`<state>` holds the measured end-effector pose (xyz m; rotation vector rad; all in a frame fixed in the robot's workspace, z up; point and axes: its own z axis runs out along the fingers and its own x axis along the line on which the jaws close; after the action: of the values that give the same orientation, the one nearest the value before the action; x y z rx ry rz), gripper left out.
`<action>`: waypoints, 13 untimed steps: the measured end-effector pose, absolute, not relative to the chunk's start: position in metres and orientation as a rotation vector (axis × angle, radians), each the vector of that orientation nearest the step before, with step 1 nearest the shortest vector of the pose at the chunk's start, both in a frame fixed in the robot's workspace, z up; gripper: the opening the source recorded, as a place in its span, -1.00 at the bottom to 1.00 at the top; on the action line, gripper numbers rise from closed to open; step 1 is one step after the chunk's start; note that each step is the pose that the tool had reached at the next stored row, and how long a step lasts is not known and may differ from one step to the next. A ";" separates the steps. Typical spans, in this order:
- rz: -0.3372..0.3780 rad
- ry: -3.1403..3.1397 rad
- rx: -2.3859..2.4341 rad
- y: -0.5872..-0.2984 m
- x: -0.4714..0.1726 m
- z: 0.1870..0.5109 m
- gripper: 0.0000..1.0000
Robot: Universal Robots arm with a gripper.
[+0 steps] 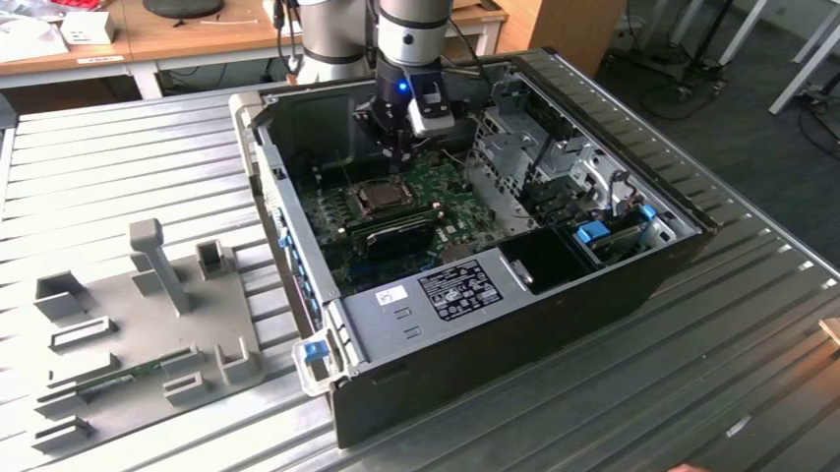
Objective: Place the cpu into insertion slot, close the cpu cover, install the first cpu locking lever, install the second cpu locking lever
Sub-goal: 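Close the cpu cover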
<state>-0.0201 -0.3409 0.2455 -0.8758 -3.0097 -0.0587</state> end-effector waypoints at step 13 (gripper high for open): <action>-0.057 -3.090 -0.496 -0.341 -0.020 0.245 -0.80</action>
<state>-0.0201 -0.3409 0.2451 -0.4957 -3.0904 -0.0568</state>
